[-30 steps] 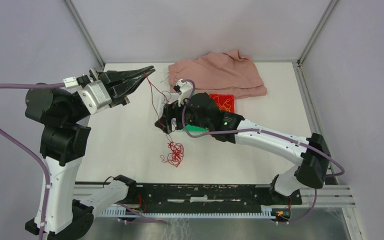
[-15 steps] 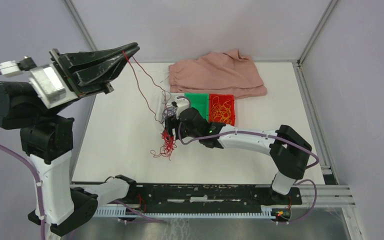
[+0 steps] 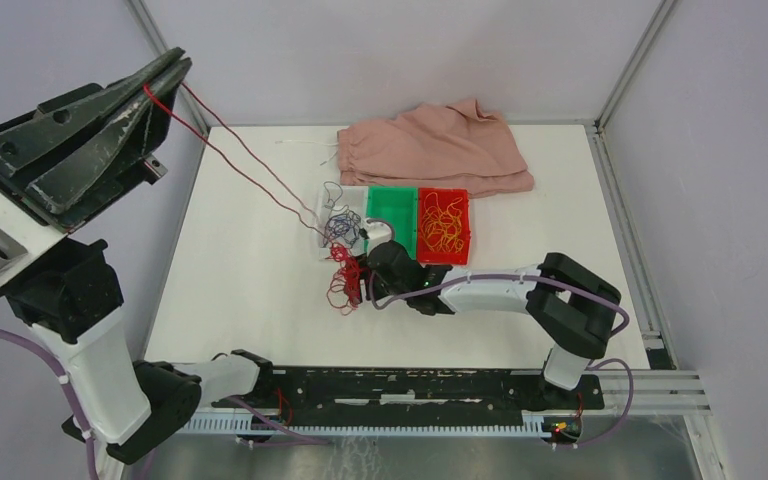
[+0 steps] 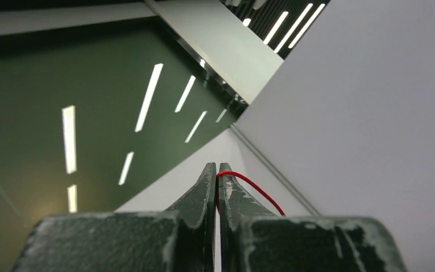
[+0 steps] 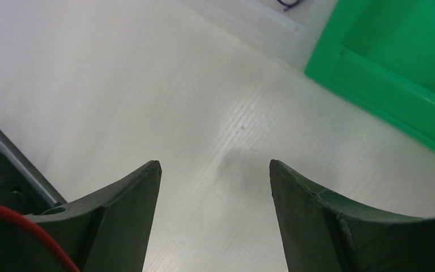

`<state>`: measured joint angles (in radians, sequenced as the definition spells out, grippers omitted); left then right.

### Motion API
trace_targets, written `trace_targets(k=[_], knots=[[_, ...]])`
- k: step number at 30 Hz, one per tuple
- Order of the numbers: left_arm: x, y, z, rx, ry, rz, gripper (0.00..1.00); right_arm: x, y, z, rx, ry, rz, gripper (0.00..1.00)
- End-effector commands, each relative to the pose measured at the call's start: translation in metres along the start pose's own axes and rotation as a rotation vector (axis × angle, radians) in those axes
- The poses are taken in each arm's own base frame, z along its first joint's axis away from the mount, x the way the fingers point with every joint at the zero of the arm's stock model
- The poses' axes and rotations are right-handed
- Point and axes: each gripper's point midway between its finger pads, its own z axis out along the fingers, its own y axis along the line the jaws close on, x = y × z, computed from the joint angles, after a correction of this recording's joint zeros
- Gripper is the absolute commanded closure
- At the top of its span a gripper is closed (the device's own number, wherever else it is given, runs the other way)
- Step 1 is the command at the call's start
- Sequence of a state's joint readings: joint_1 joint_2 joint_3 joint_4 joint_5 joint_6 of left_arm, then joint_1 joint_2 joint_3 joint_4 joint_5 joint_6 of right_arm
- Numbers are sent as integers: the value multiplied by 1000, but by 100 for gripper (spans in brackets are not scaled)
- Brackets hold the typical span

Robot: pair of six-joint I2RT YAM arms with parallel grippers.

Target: Untangle the cables

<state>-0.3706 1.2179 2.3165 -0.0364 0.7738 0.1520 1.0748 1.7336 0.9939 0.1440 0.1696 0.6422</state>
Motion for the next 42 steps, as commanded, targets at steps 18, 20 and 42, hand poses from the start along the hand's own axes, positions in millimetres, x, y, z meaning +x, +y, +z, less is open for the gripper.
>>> trace_targets(k=[18, 20, 42], knots=[[-33, 53, 0, -218, -138, 526, 97, -10, -30, -33, 104, -126, 82, 18], [-2, 36, -4, -138, -53, 482, 97, -29, -20, -44, 68, -168, 80, 18], [114, -29, -32, 115, 252, 247, 97, -186, 154, -232, -714, -486, -134, 17]])
